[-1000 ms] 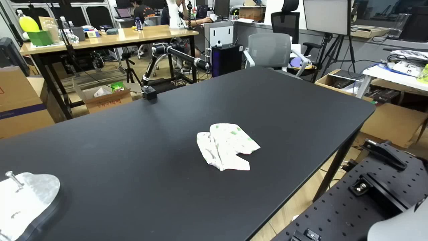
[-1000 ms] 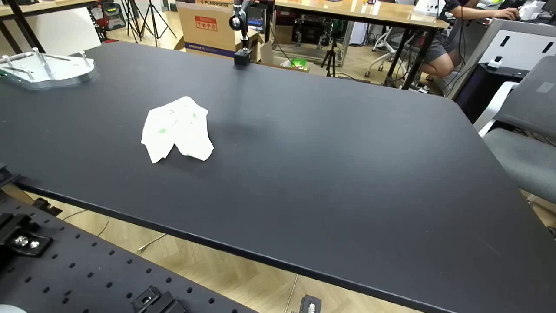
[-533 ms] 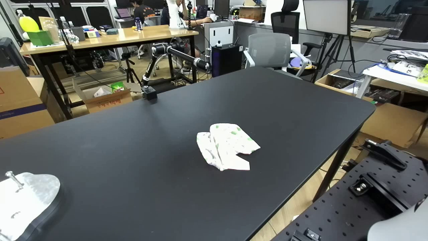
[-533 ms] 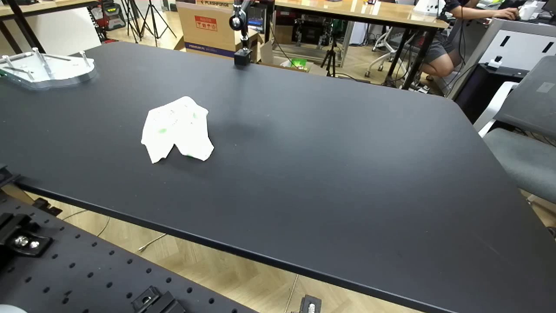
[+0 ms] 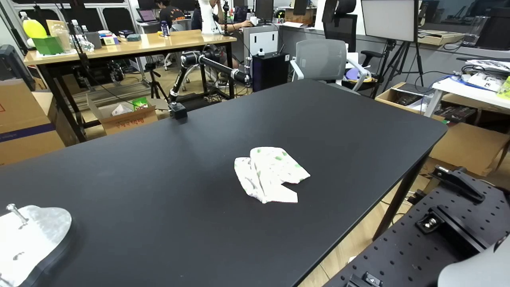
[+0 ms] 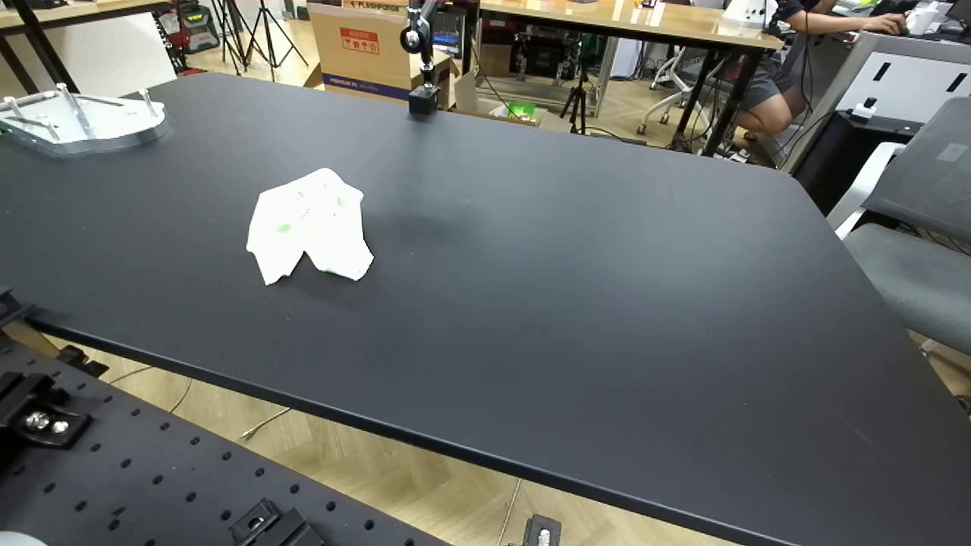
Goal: Pick up the the table cloth and hang it on the metallic arm
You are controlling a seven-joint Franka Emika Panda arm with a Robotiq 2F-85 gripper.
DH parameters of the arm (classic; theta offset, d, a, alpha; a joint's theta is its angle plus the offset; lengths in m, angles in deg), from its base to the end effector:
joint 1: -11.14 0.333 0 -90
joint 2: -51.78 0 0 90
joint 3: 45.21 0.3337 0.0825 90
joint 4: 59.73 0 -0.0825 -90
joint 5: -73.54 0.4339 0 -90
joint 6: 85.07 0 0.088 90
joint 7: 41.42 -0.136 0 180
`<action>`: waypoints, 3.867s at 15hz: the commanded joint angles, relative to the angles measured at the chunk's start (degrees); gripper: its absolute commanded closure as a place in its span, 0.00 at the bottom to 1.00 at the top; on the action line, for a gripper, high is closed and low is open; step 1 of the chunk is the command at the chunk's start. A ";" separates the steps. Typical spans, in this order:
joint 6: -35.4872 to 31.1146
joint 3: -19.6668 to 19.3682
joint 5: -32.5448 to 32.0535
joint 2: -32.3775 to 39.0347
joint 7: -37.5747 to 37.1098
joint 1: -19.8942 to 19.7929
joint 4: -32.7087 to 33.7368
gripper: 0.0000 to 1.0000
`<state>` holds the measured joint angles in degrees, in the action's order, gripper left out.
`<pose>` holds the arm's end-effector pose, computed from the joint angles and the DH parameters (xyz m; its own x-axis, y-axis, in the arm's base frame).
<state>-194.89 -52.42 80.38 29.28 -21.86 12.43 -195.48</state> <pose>0.4586 -0.0364 0.4362 0.9788 0.2044 -0.0103 0.1997 -0.9650 -0.1701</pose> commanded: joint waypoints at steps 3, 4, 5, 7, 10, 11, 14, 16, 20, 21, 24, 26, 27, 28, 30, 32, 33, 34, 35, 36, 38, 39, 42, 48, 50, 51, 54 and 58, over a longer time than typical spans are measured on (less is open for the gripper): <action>-17.44 5.00 -0.72 -1.93 -3.45 1.04 -18.42 0.00; -21.23 6.14 -0.79 -1.76 -4.72 1.40 -21.88 0.00; -25.09 7.37 -0.86 -1.47 -6.79 1.68 -24.86 0.00; -32.34 9.63 -1.75 2.47 -9.73 2.55 -26.20 0.00; -45.25 12.83 -5.52 8.29 -13.82 2.61 -26.17 0.00; -50.68 13.54 -6.94 10.64 -15.11 2.30 -26.02 0.00; -60.82 14.78 -11.12 18.04 -19.10 1.18 -25.88 0.00; -61.62 14.24 -9.93 22.27 -19.56 2.49 -25.75 0.00; -62.19 14.36 -6.35 29.78 -17.44 3.44 -25.45 0.00; -62.92 14.58 -5.99 31.25 -17.25 3.35 -25.37 0.00; -65.93 14.62 -6.49 34.28 -17.27 3.28 -25.12 0.00; -67.73 15.19 -6.41 35.45 -17.14 2.85 -24.73 0.25; -68.64 15.27 -6.55 35.75 -17.19 2.81 -24.57 0.33; -69.36 15.30 -6.69 36.03 -17.28 2.80 -24.41 0.40; -70.27 15.44 -6.82 36.15 -17.30 2.63 -24.09 0.55; -70.80 15.11 -7.07 35.85 -17.28 2.65 -23.91 0.69; -70.86 14.74 -7.23 35.67 -17.29 2.81 -23.82 0.75; -71.07 14.11 -7.46 35.44 -17.32 3.18 -23.73 0.81; -71.05 13.51 -7.65 35.06 -17.32 3.43 -23.62 0.89; -70.80 13.28 -7.68 34.74 -17.33 3.41 -23.44 0.95; -69.59 12.88 -7.65 33.40 -17.38 3.28 -23.09 1.00; -69.24 12.93 -7.54 31.62 -17.40 3.06 -24.14 1.00; -65.73 14.11 -6.79 28.05 -17.37 1.99 -23.48 0.99; -43.90 14.99 1.29 21.58 -11.52 1.37 -14.16 0.99; -34.58 13.60 0.90 20.36 -11.47 1.51 -8.52 0.99; -30.08 13.07 0.51 20.03 -12.01 1.50 -5.39 0.99; -17.55 11.46 -0.25 21.80 -13.57 1.02 6.66 0.99; -8.47 10.13 -1.84 26.33 -15.18 0.57 20.56 0.99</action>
<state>-209.36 -41.49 80.20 50.69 -34.56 13.17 -185.26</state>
